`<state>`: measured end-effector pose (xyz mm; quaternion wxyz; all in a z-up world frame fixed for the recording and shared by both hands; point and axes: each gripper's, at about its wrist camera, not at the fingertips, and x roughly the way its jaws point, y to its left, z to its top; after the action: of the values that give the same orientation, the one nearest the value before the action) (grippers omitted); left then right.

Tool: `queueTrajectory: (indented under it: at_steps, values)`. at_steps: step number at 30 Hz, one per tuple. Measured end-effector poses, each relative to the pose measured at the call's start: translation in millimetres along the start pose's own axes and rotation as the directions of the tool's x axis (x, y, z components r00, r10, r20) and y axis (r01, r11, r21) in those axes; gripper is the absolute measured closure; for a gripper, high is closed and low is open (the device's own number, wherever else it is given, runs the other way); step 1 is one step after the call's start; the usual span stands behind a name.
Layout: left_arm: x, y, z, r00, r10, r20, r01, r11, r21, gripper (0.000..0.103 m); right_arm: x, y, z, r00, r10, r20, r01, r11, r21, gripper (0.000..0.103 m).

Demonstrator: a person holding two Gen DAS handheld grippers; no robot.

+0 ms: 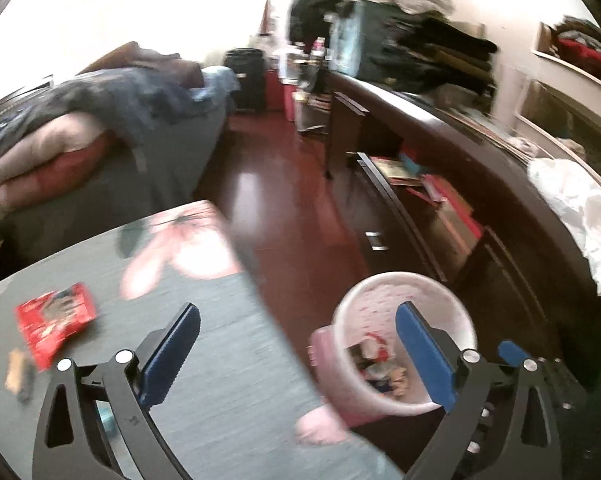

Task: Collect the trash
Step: 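Grasp the red snack wrapper with the left tool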

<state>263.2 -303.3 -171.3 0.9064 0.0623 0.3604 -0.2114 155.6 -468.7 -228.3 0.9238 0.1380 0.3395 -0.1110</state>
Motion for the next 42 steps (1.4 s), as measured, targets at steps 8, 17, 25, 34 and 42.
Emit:
queueTrajectory:
  at_steps: [8, 17, 25, 34, 42]
  values:
    - [-14, 104, -18, 0.982, 0.180, -0.053, -0.186, 0.973, -0.136, 0.004, -16, 77, -10, 0.995, 0.096, -0.025, -0.098, 0.986, -0.133, 0.015]
    - [0, 205, -24, 0.964, 0.243, -0.107, -0.262, 0.936, -0.236, 0.004, -15, 139, -13, 0.988, 0.147, -0.052, -0.155, 0.962, -0.224, 0.014]
    - [40, 244, -22, 0.973, 0.151, -0.177, -0.195, 0.944, -0.267, 0.004, 0, 186, -9, 0.981, 0.179, -0.071, -0.192, 0.937, -0.293, 0.014]
    - [62, 247, -26, 0.972, 0.135, -0.194, -0.182, 0.951, -0.248, 0.037, 25, 229, -13, 0.974, 0.191, -0.123, -0.223, 0.912, -0.344, 0.014]
    - [40, 263, -27, 0.978, 0.139, -0.155, -0.180, 0.939, -0.292, 0.099, 41, 267, -8, 0.961, 0.218, -0.170, -0.268, 0.882, -0.387, 0.015]
